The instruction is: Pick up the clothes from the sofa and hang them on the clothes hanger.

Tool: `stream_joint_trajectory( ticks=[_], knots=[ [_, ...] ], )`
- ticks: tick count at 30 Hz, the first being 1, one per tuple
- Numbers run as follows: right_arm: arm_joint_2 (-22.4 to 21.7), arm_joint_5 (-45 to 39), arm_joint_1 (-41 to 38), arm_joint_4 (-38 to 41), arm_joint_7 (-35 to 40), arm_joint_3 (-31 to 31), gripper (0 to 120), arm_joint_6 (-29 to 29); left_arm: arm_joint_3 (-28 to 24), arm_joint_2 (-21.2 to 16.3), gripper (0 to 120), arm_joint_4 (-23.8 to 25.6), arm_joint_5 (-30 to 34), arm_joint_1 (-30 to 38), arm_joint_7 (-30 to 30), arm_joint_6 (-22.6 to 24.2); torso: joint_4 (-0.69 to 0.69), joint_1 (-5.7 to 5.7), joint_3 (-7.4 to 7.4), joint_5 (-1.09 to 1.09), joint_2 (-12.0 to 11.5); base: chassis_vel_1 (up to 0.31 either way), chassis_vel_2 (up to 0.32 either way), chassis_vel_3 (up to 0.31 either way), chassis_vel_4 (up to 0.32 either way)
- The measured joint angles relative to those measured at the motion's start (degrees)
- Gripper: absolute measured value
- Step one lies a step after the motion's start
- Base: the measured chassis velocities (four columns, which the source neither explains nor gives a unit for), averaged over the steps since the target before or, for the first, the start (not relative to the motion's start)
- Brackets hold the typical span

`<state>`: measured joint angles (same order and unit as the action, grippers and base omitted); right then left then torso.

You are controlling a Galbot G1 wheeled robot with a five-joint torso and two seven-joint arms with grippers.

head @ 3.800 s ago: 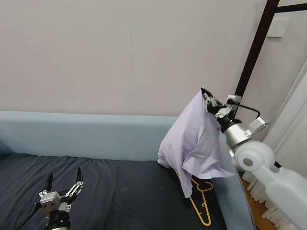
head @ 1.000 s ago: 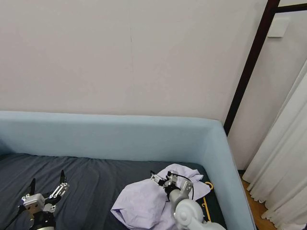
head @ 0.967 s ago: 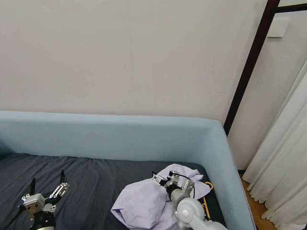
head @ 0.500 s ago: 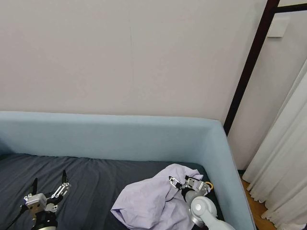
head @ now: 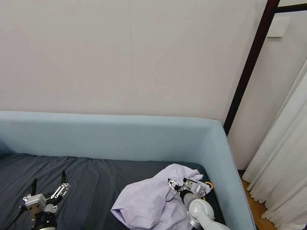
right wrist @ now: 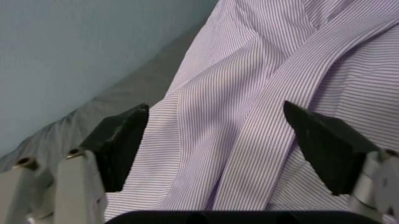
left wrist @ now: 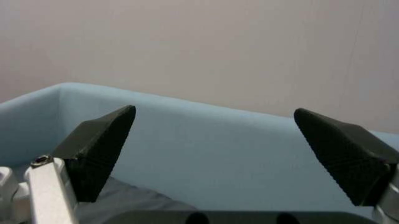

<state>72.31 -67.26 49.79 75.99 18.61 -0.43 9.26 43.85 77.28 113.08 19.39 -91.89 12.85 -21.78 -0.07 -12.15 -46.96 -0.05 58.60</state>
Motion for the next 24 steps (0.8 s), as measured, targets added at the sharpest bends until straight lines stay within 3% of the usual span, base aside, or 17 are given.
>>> stream_joint_trajectory(
  ticks=[7, 9, 13, 17, 24],
  knots=[
    [-0.57, 0.85, 0.45, 1.69, 0.28, -0.21, 53, -0.53, -0.22, 0.24, 100, 0.02, -0.09, -0.03, 0.0, -0.07, 0.0, 0.0, 0.0, 0.0, 0.0, 0.0, 0.0, 0.0, 0.0],
    [-0.86, 0.84, 0.67, 2.29, 0.54, -0.23, 49, -0.51, -0.22, 0.25, 100, 0.05, -0.1, -0.04, 0.01, -0.07, 0.0, 0.0, 0.0, 0.0, 0.0, 0.0, 0.0, 0.0, 0.0],
    [-1.94, 0.7, 1.38, 3.93, 1.18, -0.29, 63, -0.1, -0.21, 0.3, 100, 0.12, -0.15, -0.09, 0.01, -0.07, -0.01, 0.0, 0.0, 0.0, 0.0, 0.0, 0.0, 0.0, 0.0],
    [-1.69, 0.59, 1.23, 2.78, 2.7, 0.47, 83, 0.49, -0.51, 0.46, 100, 0.45, -0.77, -0.3, 0.03, -0.08, 0.0, 0.0, 0.0, 0.0, 0.0, 0.0, 0.0, 0.0, 0.0],
    [-1.19, 1.09, 0.92, 0.97, 2.68, 0.77, 99, 0.75, -0.52, 0.44, 100, 0.48, -0.91, -0.42, 0.03, -0.08, 0.0, 0.0, 0.0, 0.0, 0.0, 0.0, 0.0, 0.0, 0.0]
  ],
)
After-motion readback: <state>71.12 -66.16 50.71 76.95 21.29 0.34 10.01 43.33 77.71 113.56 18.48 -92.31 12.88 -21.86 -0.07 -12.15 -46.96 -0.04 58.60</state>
